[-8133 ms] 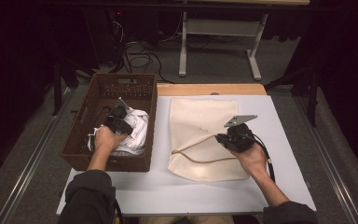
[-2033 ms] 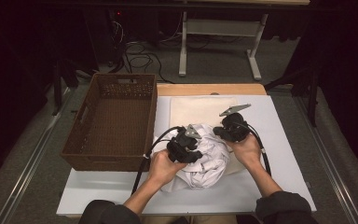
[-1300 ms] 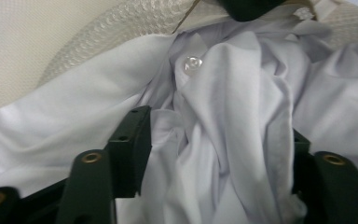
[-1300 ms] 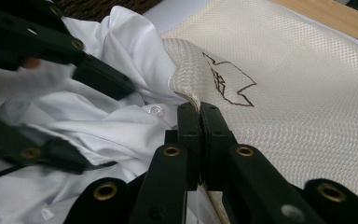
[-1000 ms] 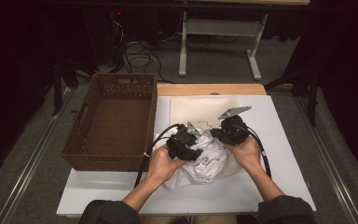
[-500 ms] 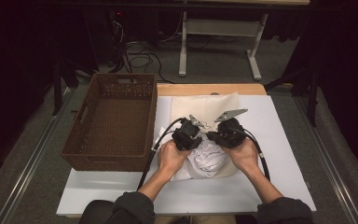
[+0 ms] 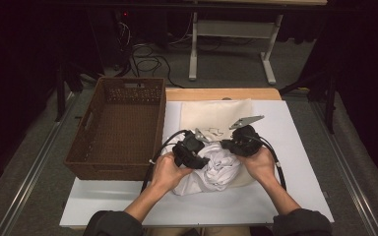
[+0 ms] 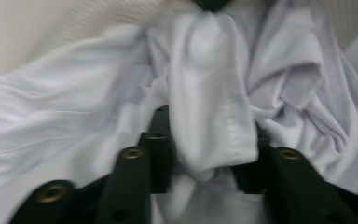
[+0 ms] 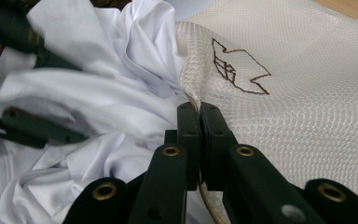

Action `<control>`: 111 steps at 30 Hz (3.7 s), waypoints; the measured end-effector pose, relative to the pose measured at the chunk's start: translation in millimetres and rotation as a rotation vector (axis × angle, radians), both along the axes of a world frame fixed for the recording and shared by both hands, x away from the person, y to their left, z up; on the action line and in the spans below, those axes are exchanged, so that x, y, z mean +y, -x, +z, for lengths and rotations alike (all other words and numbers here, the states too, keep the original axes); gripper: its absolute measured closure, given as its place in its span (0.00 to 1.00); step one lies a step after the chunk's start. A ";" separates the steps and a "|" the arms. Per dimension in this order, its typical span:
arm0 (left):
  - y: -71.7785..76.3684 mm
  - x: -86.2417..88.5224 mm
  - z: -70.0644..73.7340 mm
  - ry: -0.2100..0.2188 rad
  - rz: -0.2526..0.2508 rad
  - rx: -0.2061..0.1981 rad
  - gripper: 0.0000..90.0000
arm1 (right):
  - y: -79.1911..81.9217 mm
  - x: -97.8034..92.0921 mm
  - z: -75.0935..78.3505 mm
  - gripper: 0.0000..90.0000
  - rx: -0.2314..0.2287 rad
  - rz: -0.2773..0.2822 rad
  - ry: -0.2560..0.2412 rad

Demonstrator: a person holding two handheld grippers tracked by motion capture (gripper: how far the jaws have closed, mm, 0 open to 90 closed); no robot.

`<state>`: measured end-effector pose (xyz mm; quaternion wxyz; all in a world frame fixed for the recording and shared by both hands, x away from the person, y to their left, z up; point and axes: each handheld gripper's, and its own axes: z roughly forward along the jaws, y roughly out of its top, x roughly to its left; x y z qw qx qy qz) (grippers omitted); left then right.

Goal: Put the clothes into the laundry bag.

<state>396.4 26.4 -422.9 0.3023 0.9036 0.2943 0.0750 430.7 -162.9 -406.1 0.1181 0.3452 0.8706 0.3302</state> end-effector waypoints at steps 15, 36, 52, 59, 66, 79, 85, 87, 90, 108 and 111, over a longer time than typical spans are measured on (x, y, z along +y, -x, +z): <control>-35.4 -20.0 -19.3 0.134 0.087 0.070 0.95 | 5.5 5.8 1.2 0.99 -0.008 0.024 -0.015; -15.3 13.3 0.0 0.068 0.078 0.011 0.86 | 5.5 4.3 -8.9 0.99 0.017 0.022 0.019; -29.9 -11.5 -22.3 0.056 0.098 0.033 0.95 | 10.4 4.4 -2.2 0.99 0.024 0.032 -0.042; -15.1 2.4 -1.4 0.031 0.076 0.017 0.60 | 10.7 4.5 -15.4 0.99 0.045 0.037 0.006; -10.6 28.7 14.8 -0.012 0.190 -0.018 0.49 | 10.6 5.1 -17.5 0.99 0.049 0.033 0.017; -38.0 17.1 -16.7 -0.119 0.315 0.077 0.48 | 9.7 4.0 -18.0 0.99 0.051 0.033 0.009; -42.7 10.7 -24.7 -0.080 0.283 0.134 0.80 | 9.9 4.0 -18.1 0.99 0.050 0.032 0.009; -40.7 9.1 -24.2 -0.077 0.266 0.122 0.90 | 10.0 3.9 -17.6 0.99 0.050 0.032 0.008; -38.3 13.2 -20.9 -0.033 0.248 0.115 0.93 | 9.3 2.8 -17.0 0.99 0.038 0.042 0.011; -17.8 -13.6 -3.8 0.120 0.035 0.051 0.95 | 12.4 11.1 9.0 0.99 -0.043 0.045 -0.064; -30.7 -21.7 -14.4 0.086 0.085 0.046 0.95 | 15.1 11.3 8.6 0.99 -0.028 0.060 -0.075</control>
